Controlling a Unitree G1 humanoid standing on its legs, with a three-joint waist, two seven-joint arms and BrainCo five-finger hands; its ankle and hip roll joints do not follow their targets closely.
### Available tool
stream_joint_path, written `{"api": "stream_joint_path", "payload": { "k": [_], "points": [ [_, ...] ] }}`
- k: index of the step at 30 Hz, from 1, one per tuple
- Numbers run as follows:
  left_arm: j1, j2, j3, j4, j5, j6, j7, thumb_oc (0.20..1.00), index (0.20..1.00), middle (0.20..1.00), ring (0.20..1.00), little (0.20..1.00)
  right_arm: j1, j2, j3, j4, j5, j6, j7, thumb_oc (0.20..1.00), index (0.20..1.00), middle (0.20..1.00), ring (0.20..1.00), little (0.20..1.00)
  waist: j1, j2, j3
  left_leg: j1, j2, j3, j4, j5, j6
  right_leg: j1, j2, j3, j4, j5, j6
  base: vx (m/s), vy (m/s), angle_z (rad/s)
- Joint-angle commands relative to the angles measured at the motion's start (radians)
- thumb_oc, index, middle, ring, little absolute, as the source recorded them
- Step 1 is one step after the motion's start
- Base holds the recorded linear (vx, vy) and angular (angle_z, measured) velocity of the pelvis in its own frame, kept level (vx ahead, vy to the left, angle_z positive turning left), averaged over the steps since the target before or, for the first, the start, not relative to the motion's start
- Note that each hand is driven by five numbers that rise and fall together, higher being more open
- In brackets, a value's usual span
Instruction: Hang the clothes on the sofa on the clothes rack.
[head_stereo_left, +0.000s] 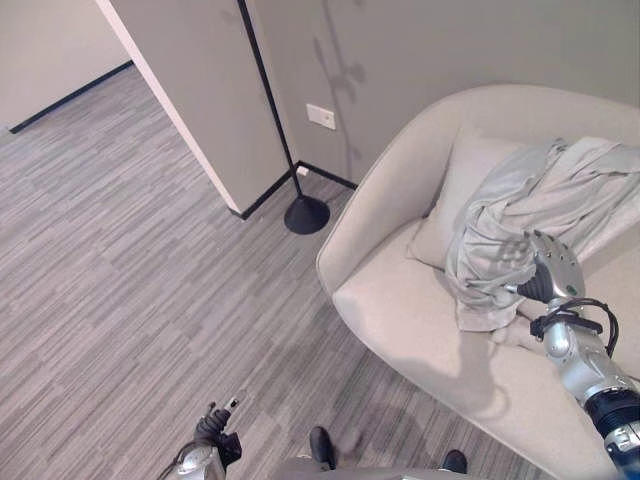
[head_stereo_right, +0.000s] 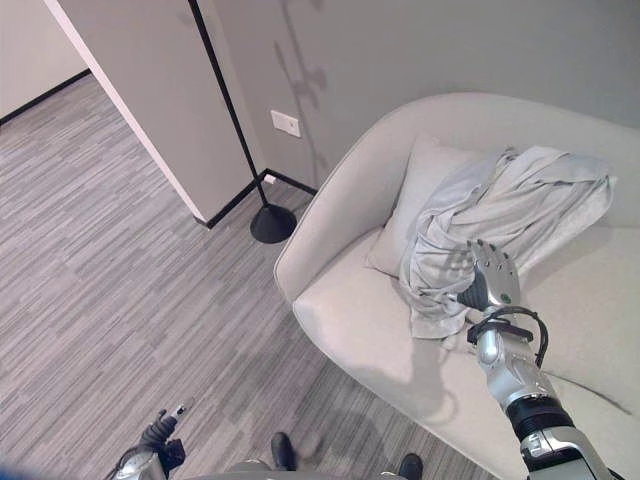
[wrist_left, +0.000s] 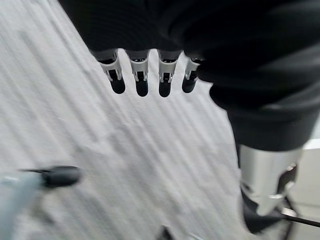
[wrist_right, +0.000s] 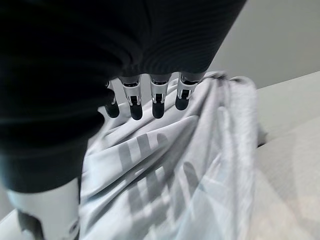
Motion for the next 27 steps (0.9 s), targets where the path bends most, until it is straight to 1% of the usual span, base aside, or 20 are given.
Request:
{"api": "stream_joint_path", "payload": {
  "k": [1, 6, 7, 8, 9, 11, 13, 15, 16, 17, 18, 19, 20, 23, 25, 27],
  "points": [
    [-0.038, 0.025, -0.02, 0.001, 0.0, -0.015, -0.008, 1.0, 1.0, 1.0, 1.0, 1.0, -0.166, -0.057, 0.007, 0.039, 0.003, 0.028, -0.107, 1.0, 1.0, 1.0, 1.0, 1.0, 0.023, -0.036, 0.047, -0.039, 0.123, -0.01, 0.097, -0.019, -0.111, -0.016, -0.064, 0.0, 0.047, 0.02, 0.002, -0.03, -0.033, -0.04],
    [-0.036, 0.043, -0.027, -0.014, -0.004, -0.021, -0.007, 1.0, 1.0, 1.0, 1.0, 1.0, -0.254, -0.094, 0.045, 0.13, 0.011, 0.033, -0.13, 1.0, 1.0, 1.0, 1.0, 1.0, 0.05, -0.022, 0.073, -0.096, 0.127, -0.032, 0.145, -0.03, -0.112, -0.042, -0.066, -0.001, 0.055, 0.02, -0.001, -0.01, -0.023, 0.03],
    [-0.039, 0.054, -0.038, -0.031, -0.007, -0.025, -0.009, 1.0, 1.0, 1.0, 1.0, 1.0, -0.305, -0.116, 0.075, 0.163, 0.023, 0.024, -0.132, 1.0, 1.0, 1.0, 1.0, 1.0, 0.06, -0.01, 0.088, -0.128, 0.125, -0.041, 0.171, -0.036, -0.112, -0.06, -0.067, 0.004, 0.062, 0.02, -0.002, 0.01, -0.03, 0.14],
    [-0.046, 0.066, -0.057, -0.049, -0.019, -0.033, -0.005, 1.0, 1.0, 1.0, 1.0, 1.0, -0.386, -0.121, 0.12, 0.226, 0.068, 0.003, -0.129, 1.0, 1.0, 1.0, 1.0, 1.0, 0.073, 0.006, 0.105, -0.17, 0.124, -0.051, 0.201, -0.047, -0.11, -0.085, -0.075, 0.01, 0.075, 0.021, -0.002, 0.01, -0.014, 0.05],
    [-0.046, 0.066, -0.057, -0.049, -0.019, -0.033, -0.005, 1.0, 1.0, 1.0, 1.0, 1.0, -0.387, -0.121, 0.122, 0.227, 0.068, 0.003, -0.129, 1.0, 1.0, 1.0, 1.0, 1.0, 0.072, 0.007, 0.105, -0.171, 0.124, -0.051, 0.201, -0.047, -0.11, -0.086, -0.075, 0.01, 0.075, 0.021, -0.002, 0.05, 0.013, 0.06],
    [-0.051, 0.077, -0.074, -0.07, -0.042, -0.041, -0.003, 1.0, 1.0, 1.0, 1.0, 1.0, -0.436, -0.11, 0.179, 0.268, 0.115, -0.028, -0.092, 1.0, 1.0, 1.0, 1.0, 1.0, 0.084, 0.018, 0.115, -0.2, 0.118, -0.053, 0.218, -0.051, -0.108, -0.109, -0.087, 0.013, 0.084, 0.027, 0.002, 0.05, 0.029, 0.09],
    [-0.05, 0.079, -0.076, -0.079, -0.051, -0.045, -0.002, 1.0, 1.0, 1.0, 1.0, 1.0, -0.459, -0.102, 0.207, 0.286, 0.124, -0.035, -0.081, 1.0, 1.0, 1.0, 1.0, 1.0, 0.086, 0.019, 0.117, -0.209, 0.115, -0.053, 0.221, -0.052, -0.106, -0.122, -0.091, 0.016, 0.09, 0.03, 0.004, 0.03, 0.028, 0.04],
    [-0.062, 0.087, -0.09, -0.098, -0.076, -0.051, -0.004, 1.0, 1.0, 1.0, 1.0, 1.0, -0.52, -0.069, 0.294, 0.334, 0.139, -0.047, -0.013, 1.0, 1.0, 1.0, 1.0, 1.0, 0.095, 0.022, 0.128, -0.231, 0.109, -0.049, 0.226, -0.05, -0.104, -0.143, -0.099, 0.026, 0.094, 0.038, 0.005, 0.0, 0.0, 0.0],
    [-0.062, 0.086, -0.089, -0.099, -0.077, -0.051, -0.004, 1.0, 1.0, 1.0, 1.0, 1.0, -0.525, -0.068, 0.297, 0.337, 0.14, -0.048, -0.013, 1.0, 1.0, 1.0, 1.0, 1.0, 0.094, 0.023, 0.128, -0.232, 0.109, -0.049, 0.226, -0.05, -0.104, -0.144, -0.099, 0.027, 0.094, 0.038, 0.005, 0.02, 0.015, -0.11],
    [-0.067, 0.09, -0.093, -0.106, -0.094, -0.054, -0.006, 1.0, 1.0, 1.0, 1.0, 1.0, -0.547, -0.059, 0.335, 0.367, 0.139, -0.045, 0.022, 1.0, 1.0, 1.0, 1.0, 1.0, 0.098, 0.022, 0.131, -0.24, 0.108, -0.047, 0.228, -0.049, -0.104, -0.149, -0.102, 0.027, 0.094, 0.04, 0.006, 0.04, 0.026, -0.1],
    [-0.073, 0.097, -0.096, -0.114, -0.115, -0.053, -0.007, 1.0, 1.0, 1.0, 1.0, 1.0, -0.595, -0.03, 0.376, 0.459, 0.169, -0.045, 0.073, 0.595, 0.595, 0.595, 0.595, 0.595, 0.101, 0.022, 0.133, -0.251, 0.101, -0.049, 0.228, -0.048, -0.103, -0.158, -0.106, 0.027, 0.096, 0.045, 0.007, 0.04, 0.035, -0.09],
    [-0.077, 0.1, -0.1, -0.115, -0.127, -0.052, -0.008, 1.0, 1.0, 1.0, 1.0, 1.0, -0.624, -0.014, 0.394, 0.52, 0.191, -0.038, 0.102, 0.288, 0.288, 0.288, 0.288, 0.288, 0.103, 0.02, 0.135, -0.257, 0.1, -0.049, 0.228, -0.047, -0.103, -0.159, -0.11, 0.027, 0.095, 0.048, 0.008, 0.07, 0.042, 0.0],
    [-0.076, 0.104, -0.11, -0.117, -0.125, -0.047, -0.013, 1.0, 1.0, 1.0, 1.0, 1.0, -0.654, 0.004, 0.419, 0.609, 0.206, -0.028, 0.144, 0.2, 0.2, 0.2, 0.2, 0.2, 0.11, 0.021, 0.133, -0.263, 0.094, -0.05, 0.227, -0.044, -0.102, -0.159, -0.115, 0.021, 0.095, 0.052, 0.011, 0.06, 0.034, 0.0],
    [-0.073, 0.105, -0.12, -0.107, -0.104, -0.037, -0.011, 1.0, 1.0, 1.0, 1.0, 1.0, -0.665, 0.025, 0.409, 0.674, 0.227, -0.019, 0.151, 0.2, 0.2, 0.2, 0.2, 0.2, 0.109, 0.023, 0.131, -0.266, 0.082, -0.052, 0.22, -0.038, -0.101, -0.155, -0.123, 0.01, 0.095, 0.062, 0.016, 0.04, 0.029, 0.04],
    [-0.073, 0.105, -0.121, -0.1, -0.097, -0.035, -0.009, 1.0, 1.0, 1.0, 1.0, 1.0, -0.657, 0.033, 0.405, 0.673, 0.229, -0.017, 0.144, 0.2, 0.2, 0.2, 0.2, 0.2, 0.108, 0.021, 0.13, -0.263, 0.078, -0.052, 0.216, -0.037, -0.1, -0.153, -0.125, 0.008, 0.095, 0.066, 0.018, 0.02, 0.011, 0.07],
    [-0.086, 0.103, -0.113, -0.063, -0.061, -0.026, 0.004, 1.0, 1.0, 1.0, 1.0, 1.0, -0.61, 0.067, 0.389, 0.637, 0.224, -0.012, 0.126, 0.2, 0.2, 0.2, 0.2, 0.2, 0.095, 0.013, 0.123, -0.247, 0.071, -0.054, 0.199, -0.041, -0.097, -0.151, -0.13, 0.012, 0.099, 0.07, 0.02, 0.03, 0.01, 0.03]
  ]
}}
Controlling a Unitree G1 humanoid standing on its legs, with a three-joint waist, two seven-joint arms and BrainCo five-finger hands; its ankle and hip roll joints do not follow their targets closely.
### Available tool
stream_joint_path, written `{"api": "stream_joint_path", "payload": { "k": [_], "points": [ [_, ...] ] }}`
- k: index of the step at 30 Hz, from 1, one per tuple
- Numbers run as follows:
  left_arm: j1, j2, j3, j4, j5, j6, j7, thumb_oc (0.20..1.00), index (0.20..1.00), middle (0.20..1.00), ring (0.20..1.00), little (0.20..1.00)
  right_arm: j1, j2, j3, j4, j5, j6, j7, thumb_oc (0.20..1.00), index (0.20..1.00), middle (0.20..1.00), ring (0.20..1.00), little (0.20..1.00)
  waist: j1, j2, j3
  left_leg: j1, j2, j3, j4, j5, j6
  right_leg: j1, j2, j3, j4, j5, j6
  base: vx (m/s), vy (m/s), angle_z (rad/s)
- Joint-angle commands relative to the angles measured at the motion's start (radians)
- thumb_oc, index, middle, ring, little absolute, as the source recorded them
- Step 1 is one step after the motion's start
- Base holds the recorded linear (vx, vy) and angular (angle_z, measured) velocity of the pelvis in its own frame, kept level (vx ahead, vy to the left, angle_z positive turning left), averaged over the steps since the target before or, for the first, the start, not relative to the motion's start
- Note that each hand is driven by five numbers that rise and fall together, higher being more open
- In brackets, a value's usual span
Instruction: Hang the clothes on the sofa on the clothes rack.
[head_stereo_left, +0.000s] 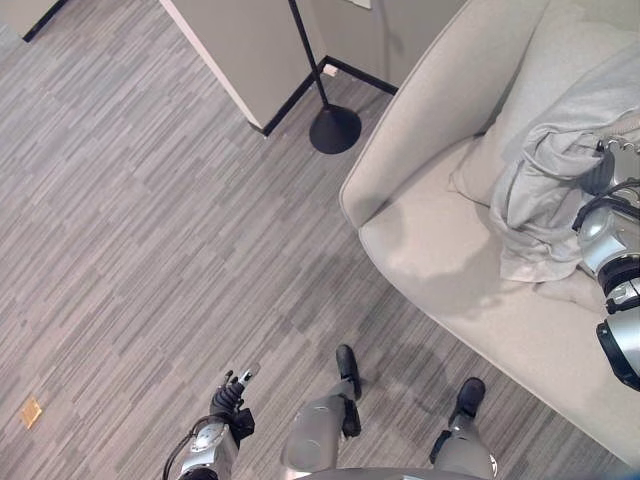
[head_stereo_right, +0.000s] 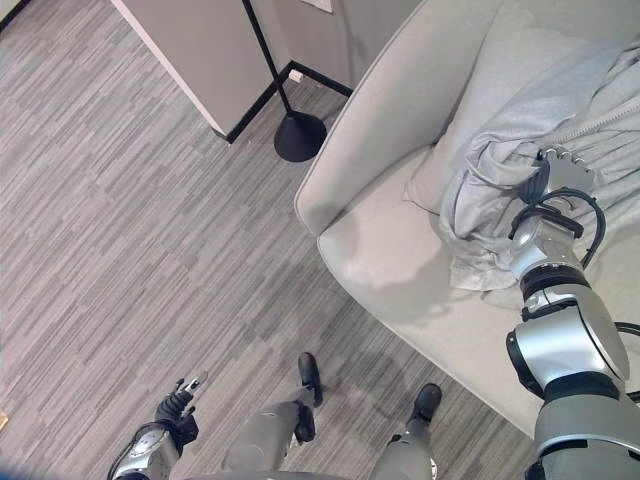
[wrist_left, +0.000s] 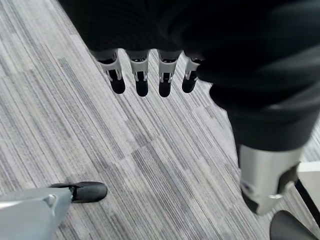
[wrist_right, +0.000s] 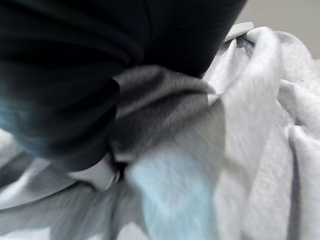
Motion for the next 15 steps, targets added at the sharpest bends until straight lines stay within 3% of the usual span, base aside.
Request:
{"api": "stream_joint_path", "payload": {
  "k": [1, 5, 8, 10, 11, 15],
  "points": [
    [-0.03, 0.062, -0.029, 0.048, 0.036, -0.005, 0.025, 1.0, 1.0, 1.0, 1.0, 1.0, 0.094, 0.12, 0.03, -0.027, 0.024, -0.011, 0.087, 0.2, 0.2, 0.2, 0.2, 0.2, 0.014, -0.055, -0.004, -0.057, 0.052, -0.01, 0.124, -0.053, -0.09, -0.01, -0.137, 0.023, 0.091, 0.042, 0.038, 0.0, 0.0, 0.0],
    [-0.024, 0.053, -0.01, 0.056, 0.062, -0.005, 0.042, 1.0, 1.0, 1.0, 1.0, 1.0, 0.185, 0.119, -0.048, -0.16, 0.029, -0.001, 0.042, 0.2, 0.2, 0.2, 0.2, 0.2, -0.004, -0.066, -0.017, -0.043, 0.05, -0.007, 0.128, -0.067, -0.088, -0.004, -0.144, 0.026, 0.096, 0.042, 0.038, 0.01, -0.001, -0.01],
    [-0.009, 0.043, 0.01, 0.044, 0.097, -0.004, 0.057, 1.0, 1.0, 1.0, 1.0, 1.0, 0.339, 0.069, -0.208, -0.4, 0.038, 0.015, -0.036, 0.2, 0.2, 0.2, 0.2, 0.2, -0.036, -0.078, -0.035, -0.009, 0.058, -0.005, 0.134, -0.087, -0.085, 0.022, -0.141, 0.032, 0.096, 0.033, 0.035, 0.01, -0.041, -0.02],
    [-0.007, 0.04, 0.015, 0.04, 0.108, 0.001, 0.058, 1.0, 1.0, 1.0, 1.0, 1.0, 0.37, 0.051, -0.253, -0.462, 0.05, 0.015, -0.051, 0.2, 0.2, 0.2, 0.2, 0.2, -0.048, -0.083, -0.042, 0.001, 0.061, -0.003, 0.133, -0.088, -0.085, 0.031, -0.138, 0.033, 0.094, 0.029, 0.035, 0.01, -0.053, -0.03],
    [-0.002, 0.038, 0.017, 0.03, 0.131, 0.009, 0.061, 1.0, 1.0, 1.0, 1.0, 1.0, 0.458, 0.023, -0.338, -0.593, 0.038, 0.021, -0.074, 0.2, 0.2, 0.2, 0.2, 0.2, -0.057, -0.093, -0.057, 0.026, 0.066, -0.001, 0.123, -0.088, -0.086, 0.052, -0.132, 0.032, 0.085, 0.023, 0.036, 0.02, -0.089, -0.06],
    [0.009, 0.038, 0.027, 0.008, 0.169, 0.021, 0.064, 1.0, 1.0, 1.0, 1.0, 1.0, 0.556, -0.031, -0.459, -0.759, -0.001, 0.024, -0.116, 0.2, 0.2, 0.2, 0.2, 0.2, -0.077, -0.11, -0.087, 0.079, 0.073, 0.004, 0.091, -0.078, -0.089, 0.09, -0.119, 0.033, 0.073, 0.016, 0.038, 0.02, -0.062, 0.02]
  ]
}}
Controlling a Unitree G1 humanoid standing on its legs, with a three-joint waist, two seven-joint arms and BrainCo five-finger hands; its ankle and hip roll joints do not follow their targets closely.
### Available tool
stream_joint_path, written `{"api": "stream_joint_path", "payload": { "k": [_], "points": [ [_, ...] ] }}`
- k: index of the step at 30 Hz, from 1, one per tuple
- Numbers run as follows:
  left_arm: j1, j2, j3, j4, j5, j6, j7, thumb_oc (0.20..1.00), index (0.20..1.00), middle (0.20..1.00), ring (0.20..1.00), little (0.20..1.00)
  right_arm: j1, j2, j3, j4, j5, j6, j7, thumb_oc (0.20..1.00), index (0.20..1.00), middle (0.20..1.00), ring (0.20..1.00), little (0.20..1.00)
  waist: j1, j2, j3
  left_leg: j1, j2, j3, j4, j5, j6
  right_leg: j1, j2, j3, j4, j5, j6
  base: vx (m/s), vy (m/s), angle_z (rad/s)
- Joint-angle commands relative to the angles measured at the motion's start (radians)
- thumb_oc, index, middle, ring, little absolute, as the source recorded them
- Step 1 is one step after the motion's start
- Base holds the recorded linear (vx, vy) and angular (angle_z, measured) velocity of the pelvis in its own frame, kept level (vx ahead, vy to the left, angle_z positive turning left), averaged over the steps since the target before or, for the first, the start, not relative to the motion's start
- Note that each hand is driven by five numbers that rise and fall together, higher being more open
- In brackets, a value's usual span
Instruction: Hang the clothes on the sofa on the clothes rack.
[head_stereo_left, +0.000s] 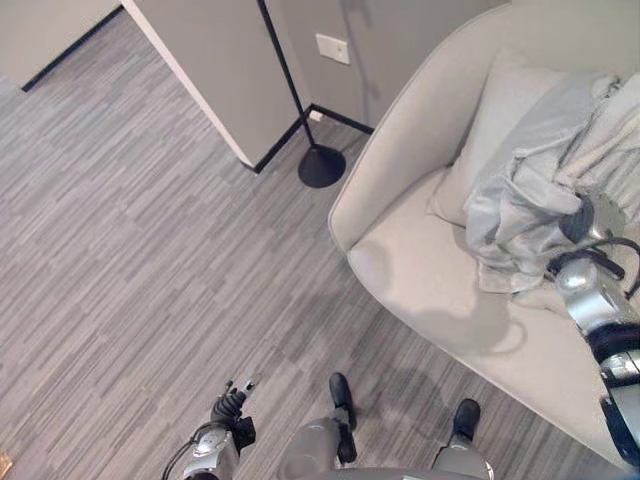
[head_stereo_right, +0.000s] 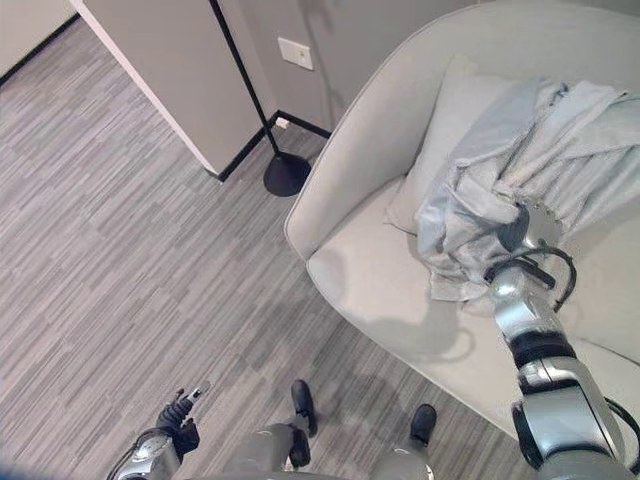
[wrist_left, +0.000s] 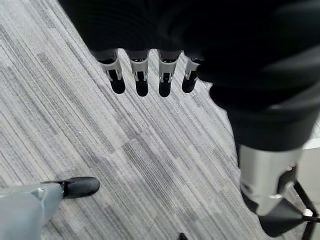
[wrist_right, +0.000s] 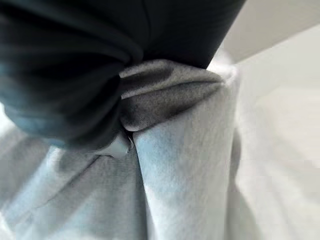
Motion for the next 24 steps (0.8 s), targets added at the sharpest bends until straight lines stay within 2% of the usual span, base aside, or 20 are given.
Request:
{"api": "stream_joint_path", "payload": {
  "k": [1, 2, 6, 15, 18, 21, 22, 24],
  "points": [
    [-0.024, 0.056, 0.009, -0.005, 0.073, -0.002, 0.023, 1.0, 1.0, 1.0, 1.0, 1.0, -0.043, -0.065, -0.043, -0.034, -0.033, -0.009, -0.082, 0.2, 0.2, 0.2, 0.2, 0.2, -0.01, -0.07, -0.006, 0.027, 0.077, 0.005, 0.076, -0.066, -0.093, 0.056, -0.106, 0.018, 0.028, 0.034, 0.038, -0.06, -0.061, -0.07],
    [-0.021, 0.057, 0.008, -0.024, 0.075, -0.002, 0.024, 1.0, 1.0, 1.0, 1.0, 1.0, -0.034, -0.083, -0.071, -0.066, -0.036, -0.011, -0.092, 0.2, 0.2, 0.2, 0.2, 0.2, -0.015, -0.076, -0.011, 0.036, 0.079, 0.022, 0.07, -0.047, -0.084, 0.062, -0.104, 0.005, 0.027, 0.043, 0.029, -0.06, -0.055, -0.02],
    [-0.015, 0.068, -0.024, -0.112, 0.098, 0.003, 0.011, 1.0, 1.0, 1.0, 1.0, 1.0, -0.025, -0.17, -0.157, -0.196, -0.063, -0.013, -0.081, 0.2, 0.2, 0.2, 0.2, 0.2, -0.03, -0.101, -0.055, 0.143, 0.092, 0.045, 0.025, -0.033, -0.091, 0.141, -0.07, 0.003, 0.007, 0.029, 0.03, -0.01, -0.047, -0.02],
    [0.004, 0.077, -0.057, -0.271, 0.076, -0.003, -0.006, 1.0, 1.0, 1.0, 1.0, 1.0, -0.147, -0.265, -0.152, -0.27, -0.059, -0.019, -0.077, 0.2, 0.2, 0.2, 0.2, 0.2, -0.032, -0.132, -0.118, 0.253, 0.122, 0.082, -0.054, 0.001, -0.103, 0.204, -0.025, 0.009, -0.011, 0.017, 0.032, -0.04, -0.015, -0.14],
    [-0.012, 0.098, -0.083, -0.355, 0.083, -0.006, -0.008, 1.0, 1.0, 1.0, 1.0, 1.0, -0.254, -0.286, -0.105, -0.31, -0.06, -0.02, -0.065, 0.2, 0.2, 0.2, 0.2, 0.2, -0.037, -0.139, -0.137, 0.267, 0.135, 0.083, -0.061, 0.004, -0.109, 0.22, -0.015, 0.005, -0.013, 0.015, 0.031, -0.05, 0.014, -0.03],
    [-0.067, 0.135, -0.1, -0.462, 0.119, -0.028, 0.034, 1.0, 1.0, 1.0, 1.0, 1.0, -0.442, -0.309, -0.022, -0.329, -0.037, -0.02, -0.063, 0.2, 0.2, 0.2, 0.2, 0.2, -0.04, -0.156, -0.162, 0.284, 0.142, 0.086, -0.065, 0.001, -0.112, 0.232, -0.011, 0.007, -0.012, 0.018, 0.03, -0.05, 0.036, -0.04],
    [-0.109, 0.155, -0.1, -0.501, 0.164, -0.033, 0.081, 1.0, 1.0, 1.0, 1.0, 1.0, -0.566, -0.33, 0.028, -0.309, -0.012, -0.018, -0.073, 0.2, 0.2, 0.2, 0.2, 0.2, -0.041, -0.168, -0.178, 0.291, 0.146, 0.088, -0.068, 0.0, -0.115, 0.236, -0.009, 0.01, -0.014, 0.019, 0.031, -0.06, 0.033, -0.05],
    [-0.151, 0.167, -0.1, -0.536, 0.203, -0.037, 0.119, 1.0, 1.0, 1.0, 1.0, 1.0, -0.684, -0.343, 0.095, -0.286, 0.0, -0.012, -0.077, 0.2, 0.2, 0.2, 0.2, 0.2, -0.046, -0.176, -0.188, 0.296, 0.149, 0.09, -0.068, -0.002, -0.115, 0.236, -0.009, 0.013, -0.013, 0.023, 0.032, -0.05, 0.029, -0.06]
  ]
}}
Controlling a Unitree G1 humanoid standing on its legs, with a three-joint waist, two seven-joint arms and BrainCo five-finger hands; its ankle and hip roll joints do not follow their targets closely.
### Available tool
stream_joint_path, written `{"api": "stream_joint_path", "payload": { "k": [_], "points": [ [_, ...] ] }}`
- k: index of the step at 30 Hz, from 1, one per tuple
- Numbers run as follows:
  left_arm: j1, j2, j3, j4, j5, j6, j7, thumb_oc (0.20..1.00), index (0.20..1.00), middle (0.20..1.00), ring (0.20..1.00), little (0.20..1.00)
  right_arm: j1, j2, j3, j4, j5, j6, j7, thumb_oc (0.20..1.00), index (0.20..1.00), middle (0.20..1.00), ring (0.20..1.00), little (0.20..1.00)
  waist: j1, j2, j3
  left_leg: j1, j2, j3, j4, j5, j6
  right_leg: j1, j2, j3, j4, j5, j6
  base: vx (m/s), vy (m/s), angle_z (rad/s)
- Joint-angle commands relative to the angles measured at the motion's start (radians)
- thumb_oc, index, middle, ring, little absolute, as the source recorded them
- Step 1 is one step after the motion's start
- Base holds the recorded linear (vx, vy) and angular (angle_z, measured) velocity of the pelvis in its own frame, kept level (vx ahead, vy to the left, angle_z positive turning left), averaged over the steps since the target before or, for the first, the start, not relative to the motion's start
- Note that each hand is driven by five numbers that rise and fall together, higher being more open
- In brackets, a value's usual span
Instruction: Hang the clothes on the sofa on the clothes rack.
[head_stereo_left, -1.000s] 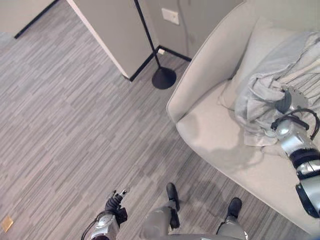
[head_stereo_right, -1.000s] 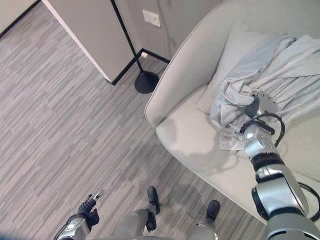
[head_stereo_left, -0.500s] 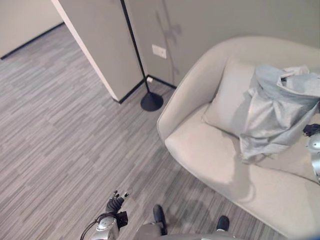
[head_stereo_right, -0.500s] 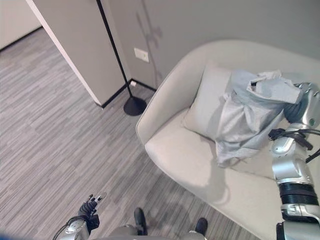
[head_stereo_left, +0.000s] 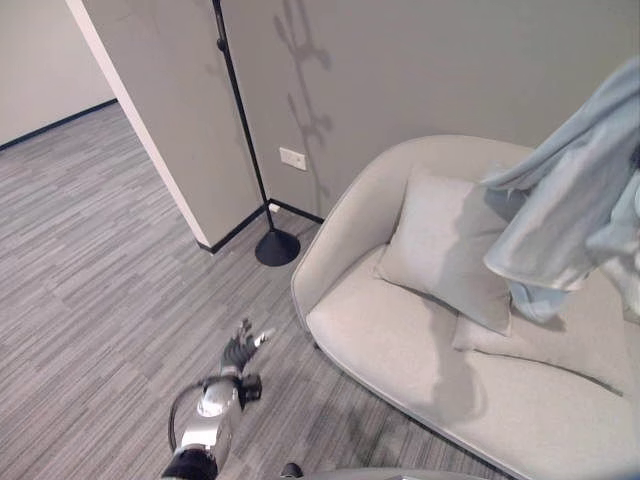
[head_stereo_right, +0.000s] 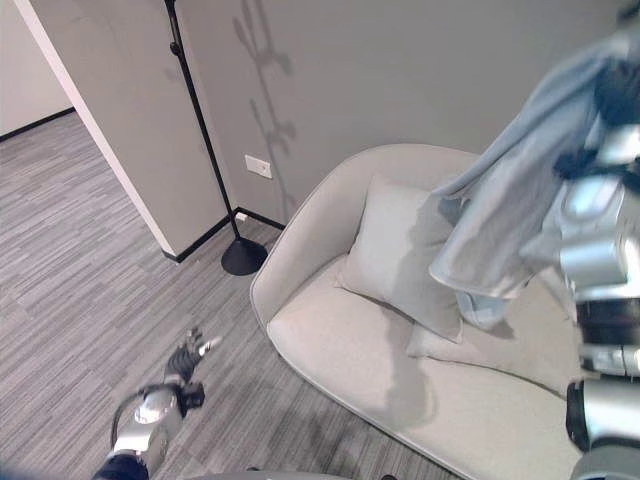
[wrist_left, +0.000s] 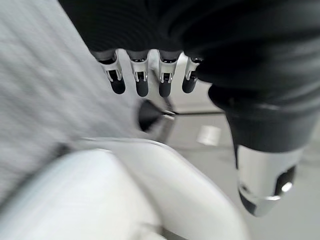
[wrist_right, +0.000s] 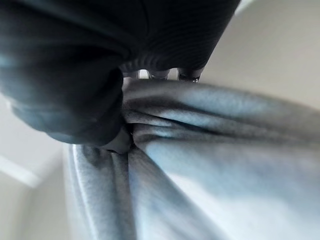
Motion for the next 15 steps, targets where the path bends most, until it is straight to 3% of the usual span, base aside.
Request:
{"api": "stream_joint_path", "payload": {
  "k": [1, 6, 15],
  "points": [
    [-0.076, 0.069, -0.019, -0.04, 0.105, -0.073, 0.075, 1.0, 1.0, 1.0, 1.0, 1.0, -0.206, -0.095, 0.063, 0.001, 0.012, -0.024, -0.054, 0.2, 0.2, 0.2, 0.2, 0.2, 0.02, -0.043, -0.081, 0.021, 0.134, 0.027, 0.0, 0.004, -0.105, 0.013, -0.041, -0.034, 0.034, 0.016, 0.033, -0.04, 0.026, -0.04],
    [-0.181, 0.066, -0.052, -0.044, 0.162, -0.106, 0.146, 1.0, 1.0, 1.0, 1.0, 1.0, -0.469, -0.079, 0.226, 0.132, 0.074, -0.031, -0.065, 0.2, 0.2, 0.2, 0.2, 0.2, 0.014, -0.069, -0.102, 0.035, 0.137, 0.032, 0.0, 0.0, -0.106, 0.02, -0.043, -0.03, 0.043, 0.02, 0.035, -0.03, 0.018, -0.09],
    [-0.372, -0.006, -0.266, 0.063, 0.31, -0.122, 0.212, 1.0, 1.0, 1.0, 1.0, 1.0, -0.837, 0.091, 0.461, 0.366, 0.23, -0.116, -0.096, 0.2, 0.2, 0.2, 0.2, 0.2, -0.016, -0.091, -0.133, 0.034, 0.146, 0.035, 0.0, 0.007, -0.114, 0.017, -0.039, -0.024, 0.05, 0.03, 0.035, -0.02, 0.002, -0.01]
  ]
}}
